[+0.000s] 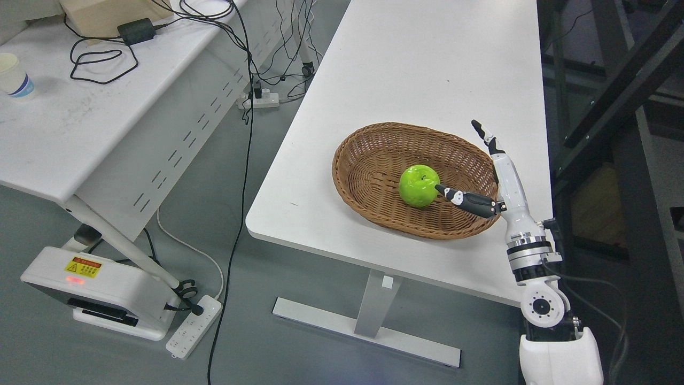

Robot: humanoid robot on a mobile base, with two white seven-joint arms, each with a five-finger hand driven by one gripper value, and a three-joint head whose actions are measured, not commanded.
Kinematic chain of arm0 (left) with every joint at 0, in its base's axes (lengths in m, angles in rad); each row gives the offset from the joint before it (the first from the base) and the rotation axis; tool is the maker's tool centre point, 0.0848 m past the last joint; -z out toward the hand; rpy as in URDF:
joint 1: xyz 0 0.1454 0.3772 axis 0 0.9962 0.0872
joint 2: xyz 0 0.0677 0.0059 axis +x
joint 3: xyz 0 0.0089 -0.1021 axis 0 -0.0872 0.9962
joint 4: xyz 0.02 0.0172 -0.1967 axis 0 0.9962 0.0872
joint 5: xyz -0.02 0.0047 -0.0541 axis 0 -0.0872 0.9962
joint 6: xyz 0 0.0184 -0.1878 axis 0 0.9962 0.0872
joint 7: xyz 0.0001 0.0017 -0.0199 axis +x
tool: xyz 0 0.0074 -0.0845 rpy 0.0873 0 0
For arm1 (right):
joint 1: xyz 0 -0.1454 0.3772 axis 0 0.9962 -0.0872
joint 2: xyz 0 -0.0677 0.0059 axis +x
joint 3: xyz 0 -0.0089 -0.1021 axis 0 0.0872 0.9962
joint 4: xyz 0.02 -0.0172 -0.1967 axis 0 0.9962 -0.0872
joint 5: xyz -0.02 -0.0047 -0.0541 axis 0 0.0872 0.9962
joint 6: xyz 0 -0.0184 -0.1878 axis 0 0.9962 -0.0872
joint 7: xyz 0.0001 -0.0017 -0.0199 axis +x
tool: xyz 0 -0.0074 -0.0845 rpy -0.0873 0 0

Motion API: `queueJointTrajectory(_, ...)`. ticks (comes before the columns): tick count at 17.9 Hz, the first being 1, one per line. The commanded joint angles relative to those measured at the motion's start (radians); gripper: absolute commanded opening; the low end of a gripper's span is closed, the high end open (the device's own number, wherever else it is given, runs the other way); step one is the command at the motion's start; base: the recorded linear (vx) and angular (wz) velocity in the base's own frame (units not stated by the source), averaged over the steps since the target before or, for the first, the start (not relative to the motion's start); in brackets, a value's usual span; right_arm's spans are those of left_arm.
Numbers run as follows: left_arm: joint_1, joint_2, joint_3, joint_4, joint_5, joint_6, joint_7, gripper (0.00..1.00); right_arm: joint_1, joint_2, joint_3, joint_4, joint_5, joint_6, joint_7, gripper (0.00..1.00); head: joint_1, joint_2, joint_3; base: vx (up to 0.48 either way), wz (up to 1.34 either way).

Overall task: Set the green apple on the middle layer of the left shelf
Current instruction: 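Reach the right hand into the wicker basket beside the green apple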

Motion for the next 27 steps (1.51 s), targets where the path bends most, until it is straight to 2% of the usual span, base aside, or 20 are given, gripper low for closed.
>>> queueJointTrajectory(1, 0.0, 0.017, 0.0, 0.0, -0.001, 0.0, 0.0, 1.0, -0.059, -0.058, 0.078, 0.123, 0.057, -0.004, 0.087, 0.99, 0.0, 0.0, 0.0, 0.025, -0.03)
queueJointTrajectory(5, 0.0, 0.017, 0.0, 0.0, 0.0, 0.001, 0.0, 1.0, -0.056, -0.046, 0.15, 0.142, 0.074, -0.002, 0.101, 1.0, 0.0, 0.0, 0.0, 0.01, -0.01)
queueJointTrajectory(11, 0.0, 0.017, 0.0, 0.0, 0.0, 0.0, 0.0, 1.0, -0.087, -0.02, 0.151, 0.182, 0.095, 0.01, 0.102, 0.99, 0.0, 0.0, 0.0, -0.003, 0.01)
queueJointTrajectory(15, 0.0, 0.017, 0.0, 0.0, 0.0, 0.0, 0.0, 1.0, -0.125, -0.023, 0.151, 0.228, 0.095, 0.07, 0.102, 0.99, 0.0, 0.0, 0.0, 0.0, 0.0)
queueJointTrajectory(27, 0.0, 0.017, 0.0, 0.0, -0.001, 0.0, 0.0, 1.0, -0.149, -0.018, 0.197, 0.277, 0.178, 0.076, 0.108, 0.99, 0.0, 0.0, 0.0, 0.0, 0.0)
